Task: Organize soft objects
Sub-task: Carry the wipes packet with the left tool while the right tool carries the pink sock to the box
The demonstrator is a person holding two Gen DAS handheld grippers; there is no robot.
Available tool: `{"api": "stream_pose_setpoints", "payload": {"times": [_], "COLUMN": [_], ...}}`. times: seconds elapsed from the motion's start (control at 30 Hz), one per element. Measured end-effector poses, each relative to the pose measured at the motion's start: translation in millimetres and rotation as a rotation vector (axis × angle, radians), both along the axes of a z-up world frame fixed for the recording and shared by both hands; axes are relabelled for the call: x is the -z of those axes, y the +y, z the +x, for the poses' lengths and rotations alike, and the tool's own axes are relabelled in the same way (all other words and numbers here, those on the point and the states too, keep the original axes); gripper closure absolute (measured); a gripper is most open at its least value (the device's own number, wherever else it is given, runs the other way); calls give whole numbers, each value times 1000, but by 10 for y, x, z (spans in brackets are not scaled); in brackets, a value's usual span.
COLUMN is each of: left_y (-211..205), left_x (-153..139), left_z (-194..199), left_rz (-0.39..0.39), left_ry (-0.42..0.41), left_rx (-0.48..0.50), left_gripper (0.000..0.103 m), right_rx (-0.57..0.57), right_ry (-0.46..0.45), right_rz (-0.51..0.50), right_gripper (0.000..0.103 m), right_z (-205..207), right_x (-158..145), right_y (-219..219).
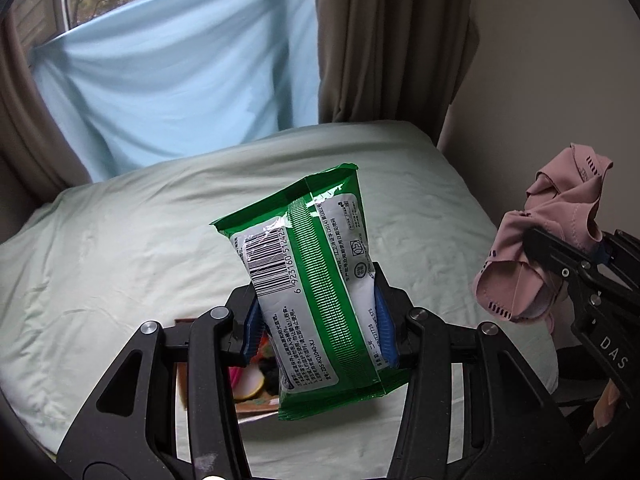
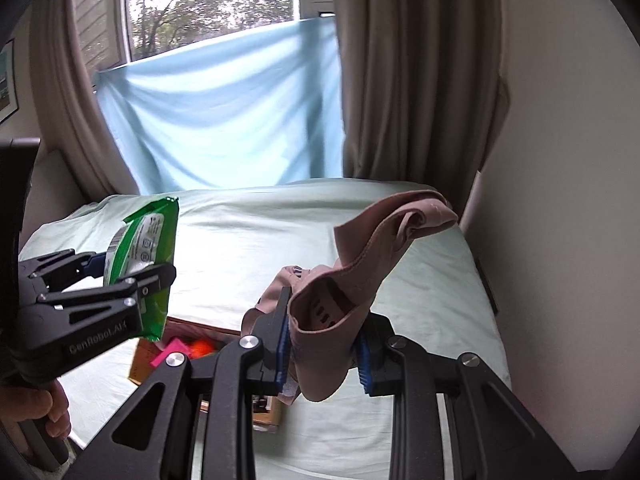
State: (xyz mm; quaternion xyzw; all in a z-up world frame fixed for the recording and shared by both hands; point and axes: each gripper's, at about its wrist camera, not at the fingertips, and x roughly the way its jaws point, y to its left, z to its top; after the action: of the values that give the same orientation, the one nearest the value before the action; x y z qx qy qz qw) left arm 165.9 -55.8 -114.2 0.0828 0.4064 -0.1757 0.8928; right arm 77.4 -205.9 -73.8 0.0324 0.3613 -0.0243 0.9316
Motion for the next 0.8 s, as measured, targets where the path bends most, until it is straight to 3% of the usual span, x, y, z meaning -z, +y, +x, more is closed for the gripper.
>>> {"api": "stream_pose_setpoints", "payload": {"times": [0.2, 0.4, 0.8], "left_y": [710, 1349, 2004], "left_x": [169, 432, 1366], "left_z": [-32, 87, 448], "left_rz": [11, 27, 64], "left_ry": [29, 71, 256], "left_rx": [-67, -99, -85], "left_gripper": [61, 61, 61], "right_rx": [-70, -103, -60], "right_ry": [13, 69, 302], "right_rz": [5, 36, 148], "right_gripper": [78, 78, 78], "right_z": [149, 407, 896], "right_x": [103, 393, 1318], "right_y": [650, 1220, 1742]}}
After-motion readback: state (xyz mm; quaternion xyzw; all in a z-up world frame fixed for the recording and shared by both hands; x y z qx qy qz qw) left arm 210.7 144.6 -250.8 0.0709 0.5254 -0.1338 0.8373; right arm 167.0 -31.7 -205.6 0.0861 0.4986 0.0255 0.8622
